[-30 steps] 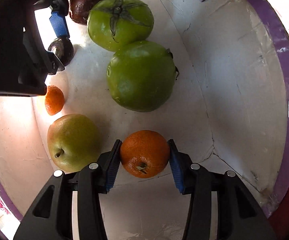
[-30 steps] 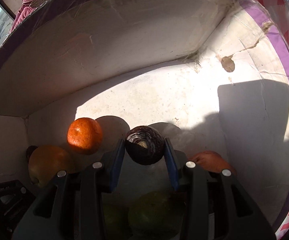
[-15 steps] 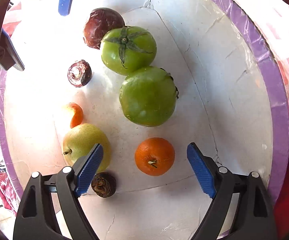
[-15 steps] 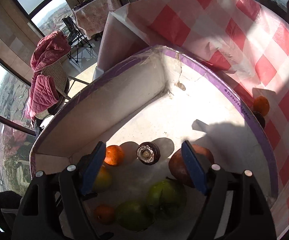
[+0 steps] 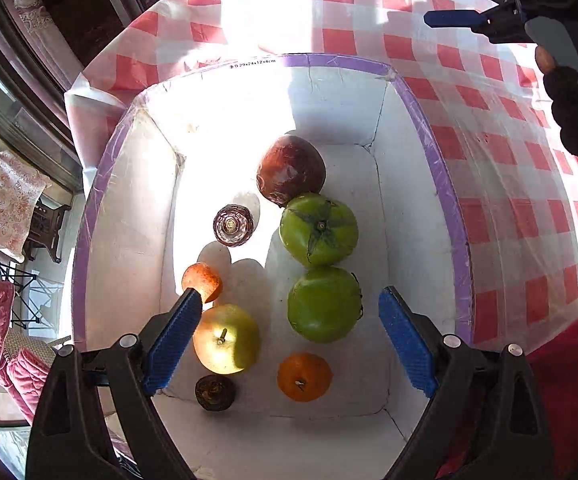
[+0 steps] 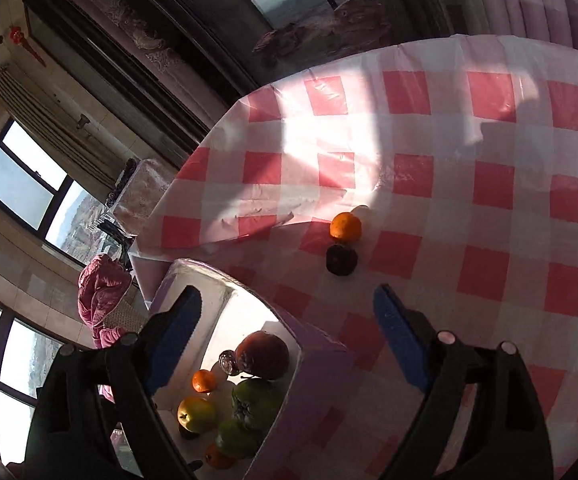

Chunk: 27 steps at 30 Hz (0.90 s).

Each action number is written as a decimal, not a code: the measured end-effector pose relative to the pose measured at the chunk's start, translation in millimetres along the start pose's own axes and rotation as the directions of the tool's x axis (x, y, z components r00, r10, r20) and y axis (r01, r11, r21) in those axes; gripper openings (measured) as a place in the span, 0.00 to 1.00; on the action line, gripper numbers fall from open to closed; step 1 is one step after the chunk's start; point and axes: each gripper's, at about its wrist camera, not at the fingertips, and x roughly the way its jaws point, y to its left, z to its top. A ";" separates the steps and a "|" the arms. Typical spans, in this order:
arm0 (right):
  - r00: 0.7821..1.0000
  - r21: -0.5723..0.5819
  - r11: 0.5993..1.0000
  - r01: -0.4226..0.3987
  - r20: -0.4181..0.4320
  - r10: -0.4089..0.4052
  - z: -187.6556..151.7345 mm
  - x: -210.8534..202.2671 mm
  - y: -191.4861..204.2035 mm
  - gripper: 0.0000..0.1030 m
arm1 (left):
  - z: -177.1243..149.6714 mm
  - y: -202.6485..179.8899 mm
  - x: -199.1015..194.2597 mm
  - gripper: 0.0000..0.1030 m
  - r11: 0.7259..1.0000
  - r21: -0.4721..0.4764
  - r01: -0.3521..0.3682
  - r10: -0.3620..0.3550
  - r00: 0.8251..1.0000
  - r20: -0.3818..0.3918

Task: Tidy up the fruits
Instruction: 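Grasp the last dark date on the cloth with the right tool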

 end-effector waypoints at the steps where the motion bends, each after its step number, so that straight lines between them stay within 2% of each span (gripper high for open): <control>1: 1.000 0.029 0.999 0.015 -0.001 -0.015 0.9 2.1 -12.1 0.85 | 11.4 4.0 -5.6 0.85 0.999 -0.051 0.006 -0.005 1.000 0.027; 3: 0.999 0.063 0.997 0.045 -0.010 -0.045 -0.4 11.6 -32.1 0.85 | 26.9 15.1 -18.0 0.85 0.987 -0.156 0.026 -0.013 0.996 0.087; 4: 0.998 0.073 0.995 0.065 -0.026 -0.063 -0.8 19.5 -38.1 0.84 | 34.6 18.8 -10.7 0.85 0.977 -0.209 0.036 -0.012 0.993 0.117; 5: 0.996 0.076 0.994 0.077 -0.041 -0.074 -1.3 27.5 -42.0 0.83 | 54.9 18.5 -5.7 0.85 0.965 -0.259 0.049 -0.013 0.990 0.140; 9: 0.986 0.047 0.990 0.133 -0.110 -0.127 2.7 67.0 -47.2 0.72 | 92.4 32.1 -7.2 0.85 0.908 -0.400 0.125 -0.053 0.981 0.187; 11: 0.979 0.027 0.989 0.146 -0.151 -0.140 10.3 90.6 -44.9 0.69 | 101.4 34.6 -11.6 0.85 0.908 -0.395 0.142 -0.063 0.976 0.206; 15: 0.970 -0.002 0.989 0.145 -0.198 -0.142 26.1 132.9 -33.3 0.66 | 98.3 37.8 -9.2 0.85 0.928 -0.361 0.090 -0.020 0.981 0.191; 19: 0.934 -0.104 0.983 0.154 -0.308 -0.179 32.9 181.3 -16.3 0.63 | 75.1 50.2 0.0 0.85 0.916 -0.393 0.077 -0.021 0.989 0.144; 22: 0.908 -0.231 0.959 0.163 -0.344 -0.237 31.6 205.9 -1.7 0.61 | 62.6 58.2 4.2 0.85 0.910 -0.410 0.063 -0.013 0.992 0.124; 25: 0.877 -0.347 0.921 0.180 -0.368 -0.310 25.3 225.5 6.2 0.52 | 58.8 64.5 5.2 0.85 0.908 -0.417 0.052 -0.004 0.993 0.116; 26: 0.872 -0.368 0.912 0.181 -0.368 -0.321 22.4 228.9 7.0 0.51 | 59.1 66.3 4.7 0.85 0.906 -0.419 0.051 -0.002 0.993 0.117; 27: 0.879 -0.379 0.909 0.176 -0.355 -0.318 21.3 229.7 8.1 0.49 | 60.0 67.5 4.5 0.85 0.906 -0.419 0.052 -0.002 0.993 0.118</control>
